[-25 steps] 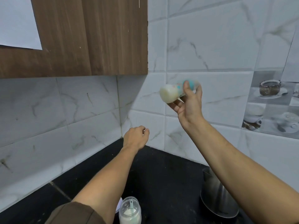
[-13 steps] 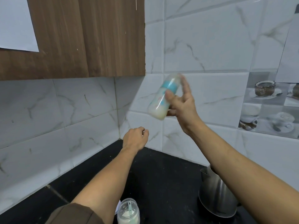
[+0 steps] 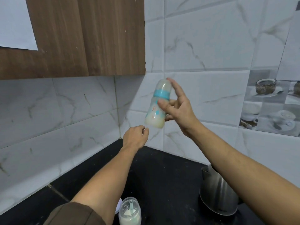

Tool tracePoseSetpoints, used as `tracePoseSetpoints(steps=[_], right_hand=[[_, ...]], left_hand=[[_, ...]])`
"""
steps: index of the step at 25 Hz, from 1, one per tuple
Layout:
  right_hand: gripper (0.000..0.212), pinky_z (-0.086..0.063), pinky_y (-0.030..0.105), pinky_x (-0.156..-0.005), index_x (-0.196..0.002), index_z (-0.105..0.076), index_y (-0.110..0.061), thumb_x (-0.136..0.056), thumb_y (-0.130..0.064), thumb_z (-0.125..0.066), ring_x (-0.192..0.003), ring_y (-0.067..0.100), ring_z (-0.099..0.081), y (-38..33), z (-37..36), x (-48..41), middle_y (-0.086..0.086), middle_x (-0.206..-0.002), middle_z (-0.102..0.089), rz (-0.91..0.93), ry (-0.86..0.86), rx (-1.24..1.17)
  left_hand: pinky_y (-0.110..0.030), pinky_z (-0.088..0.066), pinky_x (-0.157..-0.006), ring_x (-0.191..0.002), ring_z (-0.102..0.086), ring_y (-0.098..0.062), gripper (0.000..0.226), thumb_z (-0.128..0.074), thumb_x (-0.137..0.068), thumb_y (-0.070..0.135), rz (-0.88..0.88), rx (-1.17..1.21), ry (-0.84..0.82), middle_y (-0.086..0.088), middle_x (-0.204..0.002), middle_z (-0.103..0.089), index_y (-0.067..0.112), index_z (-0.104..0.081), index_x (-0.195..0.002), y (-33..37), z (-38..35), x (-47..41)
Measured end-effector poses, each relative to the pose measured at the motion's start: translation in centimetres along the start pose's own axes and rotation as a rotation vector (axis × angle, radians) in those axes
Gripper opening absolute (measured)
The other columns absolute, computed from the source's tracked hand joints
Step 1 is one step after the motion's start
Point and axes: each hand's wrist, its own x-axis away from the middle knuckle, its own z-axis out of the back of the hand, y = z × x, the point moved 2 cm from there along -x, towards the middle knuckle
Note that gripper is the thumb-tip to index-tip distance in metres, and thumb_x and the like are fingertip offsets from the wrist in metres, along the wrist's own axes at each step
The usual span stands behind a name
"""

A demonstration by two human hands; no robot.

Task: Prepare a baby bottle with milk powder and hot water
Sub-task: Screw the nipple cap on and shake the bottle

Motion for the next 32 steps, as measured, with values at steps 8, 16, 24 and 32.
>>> tracePoseSetpoints(steps=[8, 16, 24, 32], right_hand=[[0.079, -0.062, 0.038, -0.067, -0.156, -0.033, -0.044, -0.096, -0.015, -0.074, -0.1, 0.027, -0.077, 0.0, 0.4, -0.2, 0.01, -0.115, -0.075, -0.034, -0.1, 0.079], [0.083, -0.062, 0.039, -0.069, -0.157, -0.029, -0.045, -0.093, -0.027, -0.077, -0.103, 0.03, -0.075, -0.5, 1.8, -1.6, 0.006, -0.119, -0.073, 0.005, 0.165, -0.146], [0.079, -0.063, 0.04, -0.072, -0.161, -0.025, -0.042, -0.099, -0.024, -0.071, -0.106, 0.032, -0.075, -1.1, 1.9, -2.2, -0.001, -0.117, -0.071, 0.031, 0.342, -0.299], [0.074, -0.061, 0.04, -0.068, -0.158, -0.032, -0.042, -0.098, -0.025, -0.073, -0.094, 0.03, -0.077, -0.2, 1.6, -1.9, 0.013, -0.131, -0.068, -0.033, 0.269, -0.278]], left_hand=[[-0.034, -0.044, -0.068, -0.083, -0.059, -0.027, 0.035, -0.042, -0.106, 0.038, 0.014, -0.008, -0.017, -0.003, -0.087, -0.067, 0.016, -0.065, -0.094, 0.2, 0.0, -0.2], [-0.034, -0.047, -0.07, -0.09, -0.064, -0.026, 0.04, -0.04, -0.106, 0.04, 0.004, 0.018, -0.014, -0.003, -0.095, -0.074, 0.018, -0.073, -0.106, 0.6, -0.3, -0.5], [-0.035, -0.051, -0.074, -0.095, -0.067, -0.024, 0.043, -0.038, -0.106, 0.043, 0.004, 0.026, 0.0, -0.001, -0.104, -0.077, 0.02, -0.074, -0.111, 0.7, -0.4, -0.6], [-0.033, -0.048, -0.072, -0.093, -0.065, -0.024, 0.041, -0.04, -0.106, 0.041, -0.009, 0.028, 0.005, -0.002, -0.102, -0.076, 0.018, -0.074, -0.11, 0.5, -0.6, -0.6]])
